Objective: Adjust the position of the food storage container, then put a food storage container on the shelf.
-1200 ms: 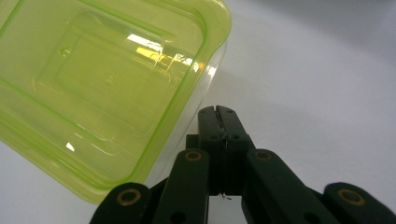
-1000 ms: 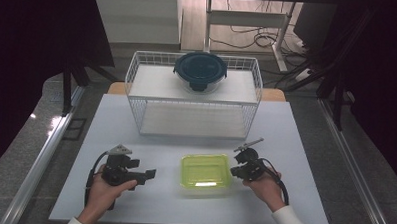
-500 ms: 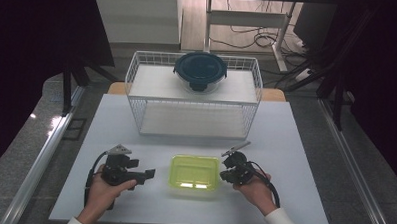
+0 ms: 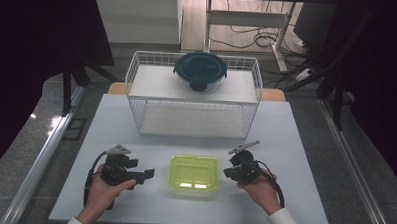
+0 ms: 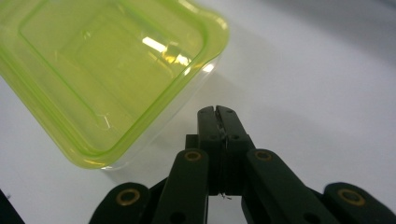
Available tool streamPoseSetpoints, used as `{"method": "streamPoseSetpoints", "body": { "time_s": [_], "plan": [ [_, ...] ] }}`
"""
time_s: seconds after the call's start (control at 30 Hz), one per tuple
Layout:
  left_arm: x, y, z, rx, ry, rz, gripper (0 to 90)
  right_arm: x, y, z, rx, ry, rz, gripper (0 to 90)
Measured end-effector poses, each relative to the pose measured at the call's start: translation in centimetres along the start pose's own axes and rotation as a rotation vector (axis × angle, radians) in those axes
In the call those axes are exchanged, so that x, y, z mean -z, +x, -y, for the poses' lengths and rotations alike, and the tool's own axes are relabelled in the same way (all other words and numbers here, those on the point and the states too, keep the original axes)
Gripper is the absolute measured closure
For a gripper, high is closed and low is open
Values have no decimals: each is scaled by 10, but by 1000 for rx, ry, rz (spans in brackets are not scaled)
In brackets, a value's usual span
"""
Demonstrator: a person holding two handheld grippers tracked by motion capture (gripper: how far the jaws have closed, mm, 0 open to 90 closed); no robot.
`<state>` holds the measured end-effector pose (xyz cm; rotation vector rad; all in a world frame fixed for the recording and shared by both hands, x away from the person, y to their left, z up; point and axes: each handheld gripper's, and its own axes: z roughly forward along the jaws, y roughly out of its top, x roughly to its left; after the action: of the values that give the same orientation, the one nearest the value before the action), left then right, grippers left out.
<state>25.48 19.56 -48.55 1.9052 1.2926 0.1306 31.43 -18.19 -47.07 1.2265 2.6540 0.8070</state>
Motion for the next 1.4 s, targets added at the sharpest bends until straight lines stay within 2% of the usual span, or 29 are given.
{"method": "streamPoseSetpoints", "body": {
  "time_s": [0.1, 0.17, 0.2, 0.33, 0.4, 0.47, 0.5, 0.6, 0.7, 0.87, 1.03, 1.4],
  "plan": [
    [1, 0, 0, 2, -3, 2, 202, 13, -4, 5, -37, -64, -10, 880],
    [1, 0, 0, 2, -3, 1, 202, 20, -7, 9, -58, -112, -41, 852],
    [0, 0, 0, 3, -4, 0, 202, 23, -8, 10, -70, -131, -56, 809],
    [0, 0, 0, 5, -2, -1, 203, 26, -10, 14, -136, -182, -75, 478],
    [1, 1, 0, 5, -1, -1, 204, 27, -10, 16, -166, -209, -97, 394],
    [1, 1, 0, 6, -2, 0, 204, 29, -12, 17, -195, -222, -150, 318],
    [1, 1, 0, 6, -2, -1, 205, 30, -12, 17, -212, -234, -192, 301],
    [1, 2, 0, 9, -4, -2, 210, 30, -12, 18, -222, -242, -218, 262],
    [2, 2, 0, 19, -10, 1, 223, 29, -11, 20, -224, -246, -183, 215],
    [4, 1, -1, 26, -16, 10, 245, 28, -9, 20, -218, -254, -180, 213],
    [2, 1, -2, 30, -13, 18, 243, 27, -9, 20, -222, -258, -215, 213],
    [-1, 1, -6, 64, -15, 40, 241, 22, -7, 21, -238, -247, -214, 230]
  ]
}}
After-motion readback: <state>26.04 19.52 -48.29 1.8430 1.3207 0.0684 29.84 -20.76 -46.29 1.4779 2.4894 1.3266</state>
